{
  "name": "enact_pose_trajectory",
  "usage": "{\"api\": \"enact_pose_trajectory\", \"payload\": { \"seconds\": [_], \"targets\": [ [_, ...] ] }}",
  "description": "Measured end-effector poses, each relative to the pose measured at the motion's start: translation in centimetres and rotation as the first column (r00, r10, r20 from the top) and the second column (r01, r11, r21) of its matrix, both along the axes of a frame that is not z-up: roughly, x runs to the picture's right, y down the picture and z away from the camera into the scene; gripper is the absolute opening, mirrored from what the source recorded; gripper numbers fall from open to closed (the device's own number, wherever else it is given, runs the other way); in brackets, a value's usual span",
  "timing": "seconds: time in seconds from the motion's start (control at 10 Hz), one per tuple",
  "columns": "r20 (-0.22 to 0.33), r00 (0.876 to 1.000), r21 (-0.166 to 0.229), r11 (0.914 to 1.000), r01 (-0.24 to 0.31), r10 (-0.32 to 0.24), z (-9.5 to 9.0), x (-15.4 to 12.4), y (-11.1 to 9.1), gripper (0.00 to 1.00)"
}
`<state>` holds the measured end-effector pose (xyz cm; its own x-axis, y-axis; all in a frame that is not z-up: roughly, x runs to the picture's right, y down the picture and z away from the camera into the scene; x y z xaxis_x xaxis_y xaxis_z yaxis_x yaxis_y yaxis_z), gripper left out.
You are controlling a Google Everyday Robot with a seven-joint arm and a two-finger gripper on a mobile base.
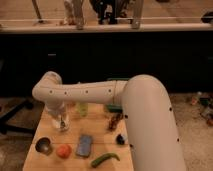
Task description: Place fork in paper cup
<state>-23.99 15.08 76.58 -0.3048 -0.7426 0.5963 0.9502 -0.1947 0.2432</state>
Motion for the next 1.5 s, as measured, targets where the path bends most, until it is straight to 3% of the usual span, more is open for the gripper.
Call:
{"api": "enact_pose_trajectory", "payload": {
  "seconds": [0.3,1.1,1.5],
  "targets": [
    [-0.001,1.0,-0.004,1.0,0.0,0.0,0.07,0.1,0.13,0.03],
    [-0.001,1.0,-0.005,1.0,0.0,0.0,0.09,0.09,0.16,0.78],
    [0.0,1.0,-0.005,1.0,0.0,0.0,0.08,0.08,0.16,0.8]
  ]
}}
